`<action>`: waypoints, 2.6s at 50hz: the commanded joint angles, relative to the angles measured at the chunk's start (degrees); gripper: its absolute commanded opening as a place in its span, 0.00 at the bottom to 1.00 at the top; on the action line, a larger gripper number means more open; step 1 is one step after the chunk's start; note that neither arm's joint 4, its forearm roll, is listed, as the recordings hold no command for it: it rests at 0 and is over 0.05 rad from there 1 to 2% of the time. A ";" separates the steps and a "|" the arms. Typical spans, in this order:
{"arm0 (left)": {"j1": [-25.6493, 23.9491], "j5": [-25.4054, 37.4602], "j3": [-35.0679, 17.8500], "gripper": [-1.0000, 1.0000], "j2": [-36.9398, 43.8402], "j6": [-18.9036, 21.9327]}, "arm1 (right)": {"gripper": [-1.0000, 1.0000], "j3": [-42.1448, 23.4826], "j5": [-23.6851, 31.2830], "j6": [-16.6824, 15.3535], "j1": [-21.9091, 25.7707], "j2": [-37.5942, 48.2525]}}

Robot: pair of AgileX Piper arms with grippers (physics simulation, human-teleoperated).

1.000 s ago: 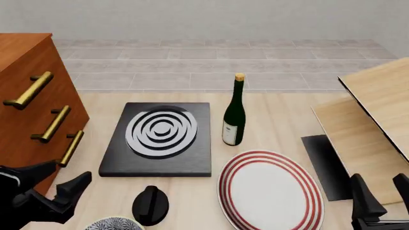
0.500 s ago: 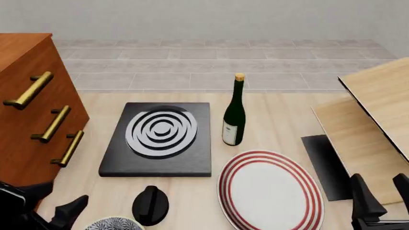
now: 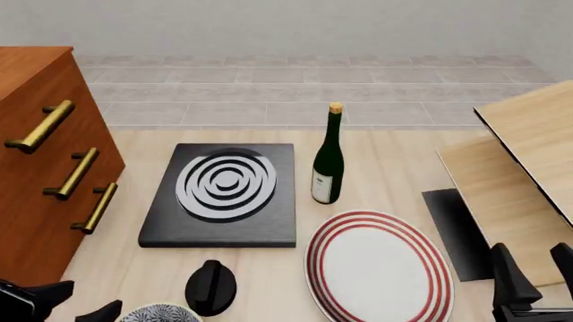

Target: Put the bowl on the top of the cabinet.

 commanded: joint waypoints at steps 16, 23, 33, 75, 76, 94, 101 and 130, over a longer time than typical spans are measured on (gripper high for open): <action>0.28 -3.81 7.61 1.00 1.72 -1.38 | 1.00 0.00 -0.01 -0.01 0.00 0.03; 0.66 -6.29 9.23 1.00 3.47 -1.83 | 1.00 0.00 0.01 0.00 0.00 -0.02; 0.64 -8.06 11.29 1.00 4.25 -2.51 | 1.00 0.00 -0.01 0.00 -0.01 0.01; -4.24 -20.96 17.44 1.00 14.57 -8.04 | 1.00 0.00 -0.01 -0.02 0.01 0.02; -4.33 -21.02 17.43 1.00 14.65 -8.15 | 1.00 0.00 -0.01 0.00 -0.01 0.02; -6.55 -26.94 19.01 1.00 20.22 -10.48 | 1.00 0.00 0.00 0.02 0.00 0.01; -3.16 -26.18 19.01 0.00 19.66 -6.70 | 1.00 0.00 -0.01 -0.01 0.00 0.01; -2.93 -13.40 9.09 0.00 9.93 -4.97 | 1.00 0.00 0.00 0.02 0.00 0.00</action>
